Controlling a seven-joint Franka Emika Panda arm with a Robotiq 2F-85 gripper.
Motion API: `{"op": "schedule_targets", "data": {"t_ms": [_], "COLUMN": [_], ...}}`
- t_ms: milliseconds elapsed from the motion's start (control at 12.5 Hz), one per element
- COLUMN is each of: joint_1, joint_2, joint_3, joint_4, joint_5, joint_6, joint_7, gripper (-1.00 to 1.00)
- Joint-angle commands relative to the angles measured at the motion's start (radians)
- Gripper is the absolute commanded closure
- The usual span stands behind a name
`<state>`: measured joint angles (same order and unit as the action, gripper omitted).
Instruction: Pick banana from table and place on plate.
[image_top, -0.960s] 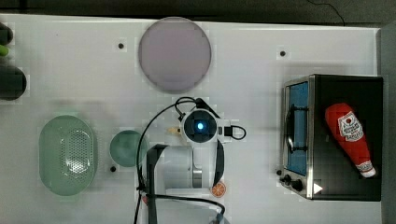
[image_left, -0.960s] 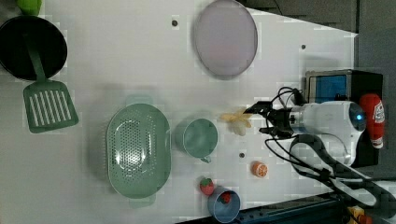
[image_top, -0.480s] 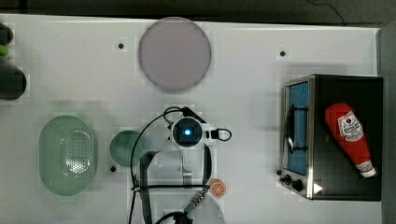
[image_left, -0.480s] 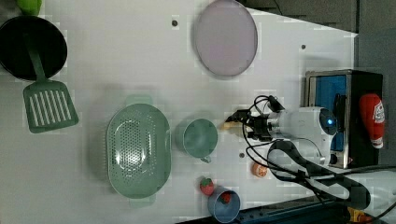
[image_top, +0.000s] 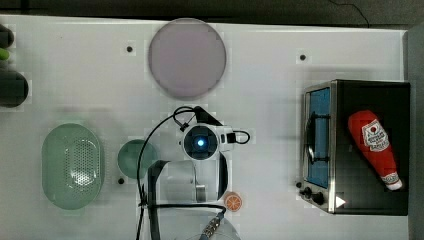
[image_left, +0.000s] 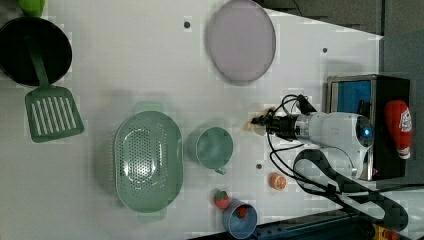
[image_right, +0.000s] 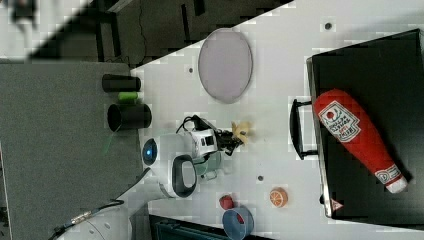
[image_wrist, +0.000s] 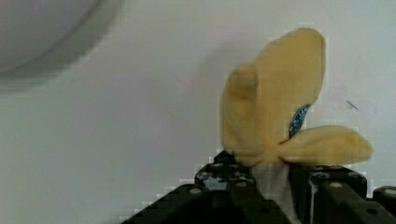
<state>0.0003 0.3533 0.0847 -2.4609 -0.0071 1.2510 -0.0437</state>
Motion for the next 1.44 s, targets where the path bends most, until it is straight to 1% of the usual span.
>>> {"op": "schedule_targets", "data": {"t_ms": [80,240,320,480,640,800,880,960,1120,1440], "joint_1": [-0.007,-0.009,-0.01,-0.01,-0.009,-0.009,-0.009,-0.009,-0.009,-0.002], "joint_2": [0.0,-0.03,-0.067,-0.169,-0.255,-0.306,-0.316,-0.314,-0.269,-0.081], "joint_3": [-0.015,-0.015,-0.015,-0.015,-0.015,-0.015,-0.015,-0.015,-0.014,-0.01], "joint_4": [0.019,0.035,0.05,0.101,0.186,0.279,0.327,0.381,0.488,0.673], "joint_5": [0.012,0.012,0.012,0.012,0.011,0.012,0.012,0.012,0.012,0.012], "joint_6": [-0.012,-0.032,-0.084,-0.301,-0.516,-0.685,-0.742,-0.785,-0.812,-0.795], "joint_7": [-0.028,-0.022,-0.022,-0.022,-0.022,-0.022,-0.022,-0.021,-0.019,-0.019], "gripper": [0.48,0.48,0.48,0.48,0.48,0.48,0.48,0.48,0.48,0.48]}}
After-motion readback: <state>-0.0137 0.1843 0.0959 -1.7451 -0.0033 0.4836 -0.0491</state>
